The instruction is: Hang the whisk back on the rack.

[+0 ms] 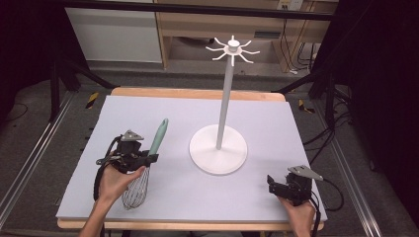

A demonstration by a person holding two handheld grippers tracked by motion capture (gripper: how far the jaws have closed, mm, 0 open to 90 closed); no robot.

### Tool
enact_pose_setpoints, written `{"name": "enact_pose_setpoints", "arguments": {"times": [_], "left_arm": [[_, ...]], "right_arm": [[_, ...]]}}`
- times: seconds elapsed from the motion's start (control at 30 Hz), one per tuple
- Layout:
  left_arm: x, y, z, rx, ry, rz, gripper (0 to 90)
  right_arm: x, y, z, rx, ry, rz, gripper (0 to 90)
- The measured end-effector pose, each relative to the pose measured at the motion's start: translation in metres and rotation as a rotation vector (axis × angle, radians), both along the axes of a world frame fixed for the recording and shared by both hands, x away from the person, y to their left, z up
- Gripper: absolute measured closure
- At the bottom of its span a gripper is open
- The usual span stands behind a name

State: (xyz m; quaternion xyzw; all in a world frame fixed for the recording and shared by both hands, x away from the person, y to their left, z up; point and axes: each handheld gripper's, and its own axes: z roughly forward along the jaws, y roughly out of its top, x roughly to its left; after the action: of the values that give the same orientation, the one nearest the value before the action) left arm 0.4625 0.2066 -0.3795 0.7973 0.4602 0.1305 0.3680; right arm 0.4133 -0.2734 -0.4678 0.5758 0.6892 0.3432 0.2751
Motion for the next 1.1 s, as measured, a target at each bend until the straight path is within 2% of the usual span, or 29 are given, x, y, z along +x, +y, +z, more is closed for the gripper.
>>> {"name": "enact_pose_setpoints", "arguments": {"times": [0.27, 0.5, 0.6, 0.8, 0.93, 1.1], "left_arm": [[-0.012, 0.010, 0.015, -0.066, -0.091, 0.010, 68.9], [-0.017, 0.013, 0.024, -0.103, -0.153, 0.007, 68.9], [-0.022, 0.012, 0.027, -0.113, -0.216, 0.005, 68.9], [-0.028, 0.011, 0.035, -0.158, -0.301, 0.017, 68.9], [-0.029, 0.010, 0.041, -0.186, -0.337, 0.020, 68.9], [-0.030, 0.007, 0.049, -0.204, -0.362, 0.009, 68.8]], "right_arm": [[0.000, 0.000, 0.000, -0.003, -0.001, 0.000, 11.2], [0.000, 0.000, 0.000, -0.002, -0.005, -0.001, 11.2], [0.000, 0.000, 0.000, -0.003, -0.005, -0.001, 11.2], [-0.001, -0.001, 0.001, -0.002, -0.010, -0.001, 11.2], [-0.001, -0.001, 0.001, -0.001, -0.011, -0.001, 11.2], [0.000, -0.001, 0.001, 0.000, -0.011, -0.002, 11.2]]}}
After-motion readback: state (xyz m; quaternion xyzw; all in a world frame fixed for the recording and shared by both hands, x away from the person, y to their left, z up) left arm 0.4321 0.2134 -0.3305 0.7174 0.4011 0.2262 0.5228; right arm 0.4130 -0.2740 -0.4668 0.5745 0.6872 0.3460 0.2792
